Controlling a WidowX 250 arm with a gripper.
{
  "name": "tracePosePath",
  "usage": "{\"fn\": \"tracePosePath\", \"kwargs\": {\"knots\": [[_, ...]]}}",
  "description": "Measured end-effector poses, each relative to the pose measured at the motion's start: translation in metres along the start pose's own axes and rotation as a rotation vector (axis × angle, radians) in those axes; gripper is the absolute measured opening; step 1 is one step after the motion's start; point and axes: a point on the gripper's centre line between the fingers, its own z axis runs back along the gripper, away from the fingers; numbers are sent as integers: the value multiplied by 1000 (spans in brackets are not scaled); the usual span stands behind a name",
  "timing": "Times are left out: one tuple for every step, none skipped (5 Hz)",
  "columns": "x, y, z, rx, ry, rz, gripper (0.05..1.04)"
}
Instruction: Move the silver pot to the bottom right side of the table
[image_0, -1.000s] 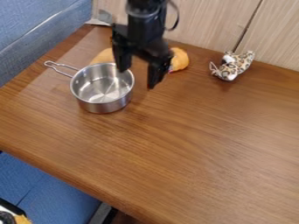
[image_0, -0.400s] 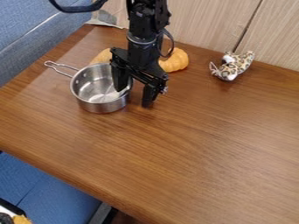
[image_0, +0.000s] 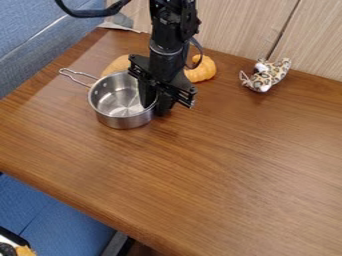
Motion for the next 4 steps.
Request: {"fn": "tracePosePath", "kwargs": {"knots": [[-2,1,0,5,1,-21,156],[-3,1,1,6,3,1,79],[-5,4,1,9,6,20,77],[-6,5,1,15,15,26,77]]}}
